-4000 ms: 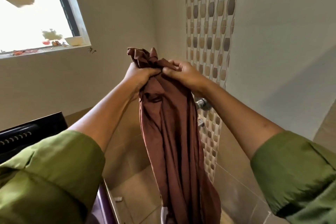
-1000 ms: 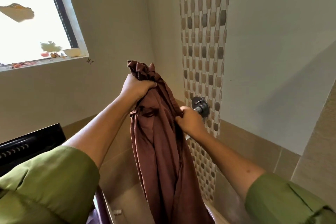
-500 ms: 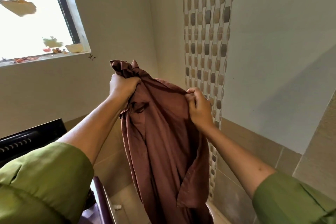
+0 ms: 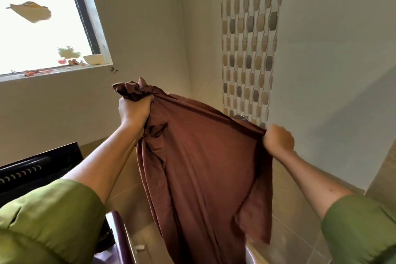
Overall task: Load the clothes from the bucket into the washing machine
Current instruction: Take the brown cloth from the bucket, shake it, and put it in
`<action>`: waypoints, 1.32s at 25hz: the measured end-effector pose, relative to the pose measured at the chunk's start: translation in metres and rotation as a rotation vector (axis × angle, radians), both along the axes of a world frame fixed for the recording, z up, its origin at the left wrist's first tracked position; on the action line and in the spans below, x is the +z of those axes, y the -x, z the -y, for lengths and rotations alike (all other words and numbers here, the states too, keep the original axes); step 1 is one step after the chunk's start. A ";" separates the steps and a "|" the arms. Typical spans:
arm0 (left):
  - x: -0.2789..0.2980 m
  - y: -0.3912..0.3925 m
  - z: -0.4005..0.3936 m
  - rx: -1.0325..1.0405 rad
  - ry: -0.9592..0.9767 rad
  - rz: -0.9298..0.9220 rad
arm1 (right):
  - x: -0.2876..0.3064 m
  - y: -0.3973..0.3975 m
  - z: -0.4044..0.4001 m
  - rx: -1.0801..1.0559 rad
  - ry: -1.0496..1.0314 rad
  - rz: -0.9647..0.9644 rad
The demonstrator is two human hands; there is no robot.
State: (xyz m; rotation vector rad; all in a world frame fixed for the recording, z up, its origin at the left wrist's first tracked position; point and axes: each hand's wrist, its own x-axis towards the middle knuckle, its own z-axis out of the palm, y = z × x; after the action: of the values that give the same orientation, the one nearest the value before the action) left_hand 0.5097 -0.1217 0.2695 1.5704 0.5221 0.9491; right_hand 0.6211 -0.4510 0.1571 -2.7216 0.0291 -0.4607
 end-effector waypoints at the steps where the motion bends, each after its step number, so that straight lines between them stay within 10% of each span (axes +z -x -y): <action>1: -0.002 0.000 0.001 0.011 0.039 0.057 | 0.016 -0.005 0.003 -0.056 -0.161 0.029; 7: -0.016 -0.007 0.062 -0.528 0.424 0.279 | 0.113 0.019 -0.085 0.424 -1.147 -0.050; 10: -0.014 -0.008 0.101 -0.819 0.287 0.166 | 0.129 0.043 -0.126 0.635 -1.003 -0.018; 17: 0.001 -0.012 0.099 -0.553 -0.102 -0.026 | 0.104 0.049 -0.108 0.650 -0.550 0.242; 20: 0.002 -0.013 0.085 -0.507 -0.022 0.037 | 0.081 0.048 -0.089 0.901 -0.739 -0.085; 22: 0.003 -0.011 0.070 -0.480 0.039 0.058 | 0.055 0.045 -0.073 0.958 -0.468 -0.302; 25: 0.004 -0.006 0.059 -0.461 0.054 0.045 | 0.007 0.038 -0.065 0.771 0.117 -0.252; 33: -0.003 -0.003 0.038 -0.397 0.012 0.010 | 0.044 -0.003 -0.022 0.246 -0.067 0.250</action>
State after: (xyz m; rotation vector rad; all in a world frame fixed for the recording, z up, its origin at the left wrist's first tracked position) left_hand 0.5127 -0.1598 0.2661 1.5821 0.1950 0.6482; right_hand 0.6243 -0.4293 0.2007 -2.5377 -0.3454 -0.7058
